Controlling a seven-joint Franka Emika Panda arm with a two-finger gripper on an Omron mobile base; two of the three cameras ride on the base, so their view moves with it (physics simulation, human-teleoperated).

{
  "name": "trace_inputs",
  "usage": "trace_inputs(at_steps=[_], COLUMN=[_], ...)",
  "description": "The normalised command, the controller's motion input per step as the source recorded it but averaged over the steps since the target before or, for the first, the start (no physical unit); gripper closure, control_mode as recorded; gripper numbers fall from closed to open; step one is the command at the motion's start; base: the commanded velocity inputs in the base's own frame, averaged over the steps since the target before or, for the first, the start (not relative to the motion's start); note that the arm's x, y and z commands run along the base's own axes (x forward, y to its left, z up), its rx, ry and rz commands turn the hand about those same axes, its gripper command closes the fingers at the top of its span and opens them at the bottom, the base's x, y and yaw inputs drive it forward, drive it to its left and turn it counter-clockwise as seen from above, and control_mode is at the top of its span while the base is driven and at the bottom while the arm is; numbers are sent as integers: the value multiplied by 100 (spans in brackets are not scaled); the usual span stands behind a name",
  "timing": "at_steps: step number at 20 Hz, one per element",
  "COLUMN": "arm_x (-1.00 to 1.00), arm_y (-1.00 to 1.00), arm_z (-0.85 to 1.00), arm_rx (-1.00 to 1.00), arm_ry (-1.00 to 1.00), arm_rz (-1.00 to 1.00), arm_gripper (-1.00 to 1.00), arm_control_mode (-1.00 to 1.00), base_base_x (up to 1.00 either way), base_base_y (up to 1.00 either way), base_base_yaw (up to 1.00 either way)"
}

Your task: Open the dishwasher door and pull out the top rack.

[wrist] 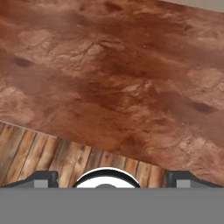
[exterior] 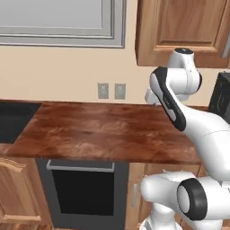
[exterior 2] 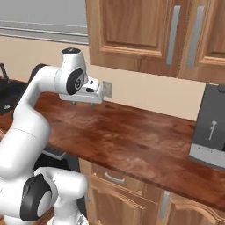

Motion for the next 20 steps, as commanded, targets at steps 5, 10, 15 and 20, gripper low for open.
trace_inputs(at_steps=[5, 10, 15, 20], arm_x=[0, 0, 0, 0], arm_y=[0, 0, 0, 0], arm_z=[0, 0, 0, 0], arm_rx=[0, 0, 0, 0], arm_ry=[0, 0, 0, 0], arm_rz=[0, 0, 0, 0], arm_gripper=[-100, -100, -100, -100], arm_control_mode=[100, 100, 100, 100], base_base_x=[0, 0, 0, 32], base_base_y=[-33, -54, -82, -66], base_base_yaw=[46, 48, 45, 32])
